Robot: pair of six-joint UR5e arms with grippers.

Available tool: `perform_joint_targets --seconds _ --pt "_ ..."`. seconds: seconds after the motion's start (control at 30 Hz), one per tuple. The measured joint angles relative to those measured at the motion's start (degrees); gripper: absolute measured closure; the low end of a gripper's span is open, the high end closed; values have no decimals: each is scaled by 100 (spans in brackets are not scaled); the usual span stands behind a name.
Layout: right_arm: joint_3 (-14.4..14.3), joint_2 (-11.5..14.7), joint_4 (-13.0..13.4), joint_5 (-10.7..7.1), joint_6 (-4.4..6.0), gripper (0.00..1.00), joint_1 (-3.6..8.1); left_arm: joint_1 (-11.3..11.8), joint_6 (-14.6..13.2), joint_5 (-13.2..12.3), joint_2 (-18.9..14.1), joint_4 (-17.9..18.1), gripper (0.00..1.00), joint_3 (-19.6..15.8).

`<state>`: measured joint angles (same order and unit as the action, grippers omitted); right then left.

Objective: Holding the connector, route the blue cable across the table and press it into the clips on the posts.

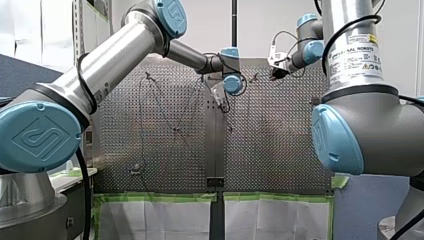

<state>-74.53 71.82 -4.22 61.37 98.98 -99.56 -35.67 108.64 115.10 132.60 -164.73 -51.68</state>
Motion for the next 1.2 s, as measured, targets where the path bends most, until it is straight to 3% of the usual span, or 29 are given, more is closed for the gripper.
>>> perform_joint_targets --seconds 0.1,0.17,0.2,0.27,0.3,0.37,0.4,0.43,0.47,0.9,1.2 --pt "7 -10 2 -31 1 100 23 -11 -1 -6 -5 -54 100 -1" --pt "10 -17 5 -42 0 100 36 -17 -1 -7 -9 -79 87 -3" --pt "10 -18 6 -46 -1 100 40 -20 -1 -8 -7 -90 87 -2" --pt "9 -22 8 -57 -4 100 46 -28 -2 -8 -5 -118 67 -4" --pt "9 -22 8 -65 -5 100 47 -33 -1 -9 -8 -129 67 -4" --pt "9 -24 8 -79 -9 100 47 -48 5 -10 -8 -166 38 -4" --pt "9 -27 8 -82 -11 100 47 -53 9 -10 -10 -189 38 -4" --pt "10 -28 8 -85 -13 100 46 -61 13 -10 -11 -233 25 -3" --pt "10 -29 8 -86 -14 100 46 -68 14 -10 -11 -269 0 -3" --pt "6 -32 8 -111 -18 100 46 -242 18 -11 -20 -878 0 -1" --pt "5 -38 1 -123 -18 100 46 -497 -2 43 -158 -1277 0 -54"
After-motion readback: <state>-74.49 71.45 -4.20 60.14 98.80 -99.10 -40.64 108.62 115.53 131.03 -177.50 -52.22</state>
